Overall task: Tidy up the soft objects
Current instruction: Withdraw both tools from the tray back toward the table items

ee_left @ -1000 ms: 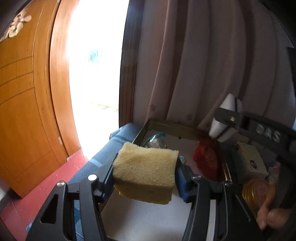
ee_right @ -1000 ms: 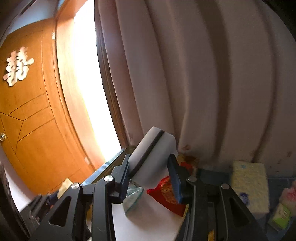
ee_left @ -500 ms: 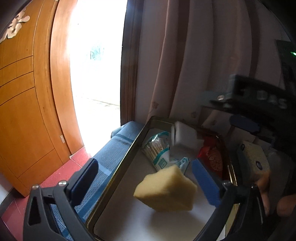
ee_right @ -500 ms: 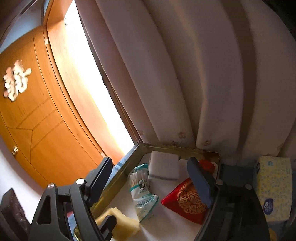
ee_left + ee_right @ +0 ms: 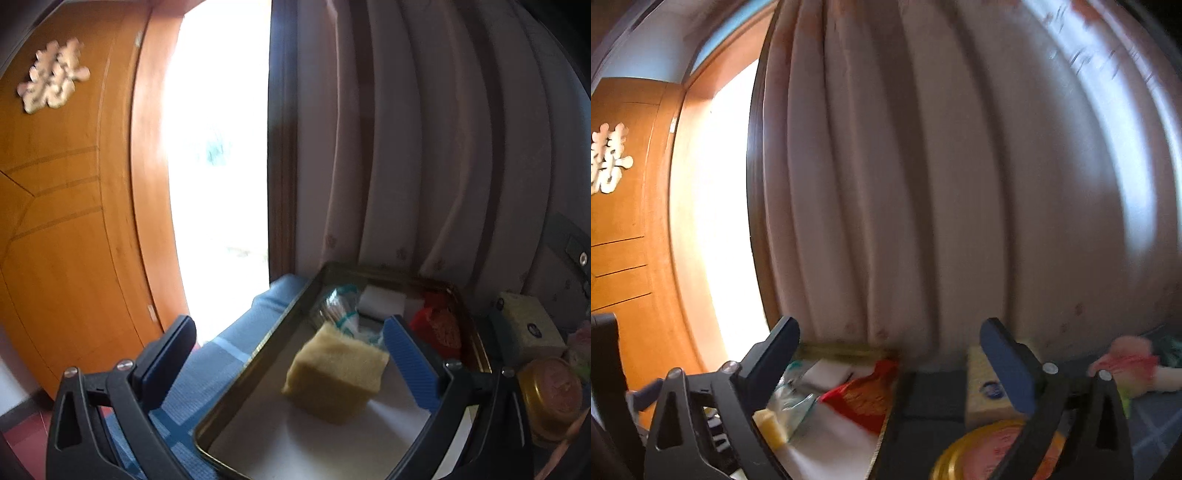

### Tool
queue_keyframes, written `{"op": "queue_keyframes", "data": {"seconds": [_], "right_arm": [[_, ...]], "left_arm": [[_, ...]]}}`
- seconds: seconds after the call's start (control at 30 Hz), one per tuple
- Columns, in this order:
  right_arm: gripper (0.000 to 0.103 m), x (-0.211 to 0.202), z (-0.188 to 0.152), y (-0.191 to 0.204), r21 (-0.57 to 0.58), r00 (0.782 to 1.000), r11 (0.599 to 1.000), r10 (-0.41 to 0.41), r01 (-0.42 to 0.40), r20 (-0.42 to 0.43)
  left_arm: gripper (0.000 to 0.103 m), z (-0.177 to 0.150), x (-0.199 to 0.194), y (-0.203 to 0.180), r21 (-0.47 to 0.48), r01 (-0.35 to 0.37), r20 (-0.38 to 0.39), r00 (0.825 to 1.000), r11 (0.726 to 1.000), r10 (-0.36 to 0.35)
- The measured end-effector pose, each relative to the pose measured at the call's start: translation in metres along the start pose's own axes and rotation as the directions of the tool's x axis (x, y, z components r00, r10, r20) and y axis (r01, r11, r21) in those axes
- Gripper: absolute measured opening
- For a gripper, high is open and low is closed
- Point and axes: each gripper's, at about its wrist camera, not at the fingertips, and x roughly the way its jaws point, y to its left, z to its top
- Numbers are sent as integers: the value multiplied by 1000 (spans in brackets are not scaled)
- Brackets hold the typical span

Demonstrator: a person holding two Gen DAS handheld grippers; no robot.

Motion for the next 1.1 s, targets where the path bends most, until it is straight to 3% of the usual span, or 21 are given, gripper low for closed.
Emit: {"op": "queue_keyframes", "data": {"seconds": [0.1, 0.23, 0.37, 1.1], "right_arm": [[100, -6, 0, -1, -17, 1000, 1000, -4, 5, 26], [100, -9, -14, 3, -44, 999, 999, -18, 20, 51], [100, -2, -18, 12, -73, 1000, 997, -13, 13, 2], [100, -20, -16, -5, -54, 998, 997, -56, 56, 6]], "left_arm": [[103, 1, -4, -3, 20, -11, 36, 999, 1000, 10], [103, 1, -5, -1, 17, -27, 28, 999, 999, 27], [103, -2, -5, -1, 14, -25, 17, 1000, 1000, 25], [103, -7, -21, -13, 23, -3, 10, 1000, 1000, 2]]}}
